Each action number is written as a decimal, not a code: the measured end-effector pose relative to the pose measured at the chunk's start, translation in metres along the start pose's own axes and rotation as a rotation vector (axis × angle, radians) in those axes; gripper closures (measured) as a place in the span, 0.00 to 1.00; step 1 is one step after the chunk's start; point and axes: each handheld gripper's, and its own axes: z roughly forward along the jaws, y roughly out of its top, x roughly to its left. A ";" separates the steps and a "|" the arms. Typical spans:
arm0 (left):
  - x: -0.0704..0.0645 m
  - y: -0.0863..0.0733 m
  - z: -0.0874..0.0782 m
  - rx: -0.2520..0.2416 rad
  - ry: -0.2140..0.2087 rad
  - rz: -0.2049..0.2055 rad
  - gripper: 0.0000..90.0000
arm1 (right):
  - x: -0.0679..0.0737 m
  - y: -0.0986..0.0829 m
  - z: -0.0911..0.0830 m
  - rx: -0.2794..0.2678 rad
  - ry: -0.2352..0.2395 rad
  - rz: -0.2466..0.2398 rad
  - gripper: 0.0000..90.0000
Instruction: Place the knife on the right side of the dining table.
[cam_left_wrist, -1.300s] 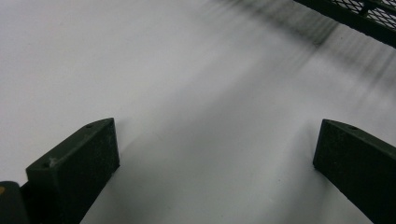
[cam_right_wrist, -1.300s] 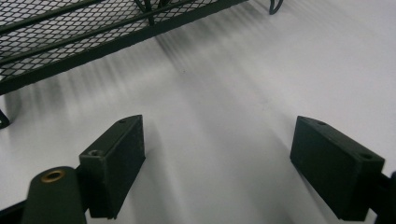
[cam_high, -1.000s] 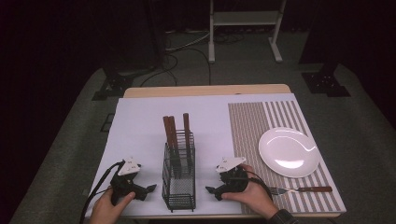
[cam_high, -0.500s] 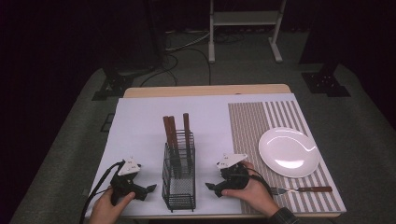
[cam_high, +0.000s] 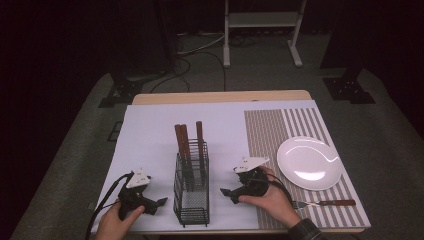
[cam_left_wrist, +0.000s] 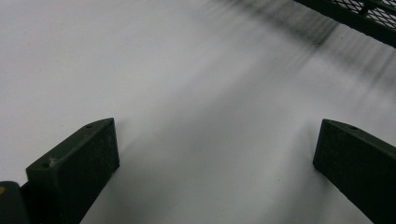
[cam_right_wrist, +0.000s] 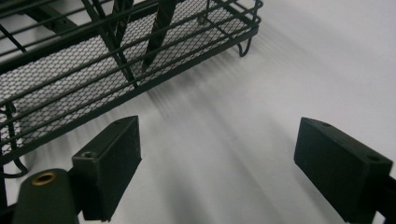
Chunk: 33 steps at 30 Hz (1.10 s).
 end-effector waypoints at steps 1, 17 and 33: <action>0.000 0.000 0.000 0.000 0.000 0.000 0.00 | -0.001 0.001 -0.001 -0.003 -0.001 -0.001 0.14; 0.000 0.000 0.000 0.000 0.000 0.000 0.00 | -0.008 0.019 -0.019 -0.064 -0.007 0.023 0.14; 0.000 0.000 0.000 -0.001 0.000 0.000 0.00 | -0.013 0.042 -0.029 -0.131 -0.009 0.033 0.15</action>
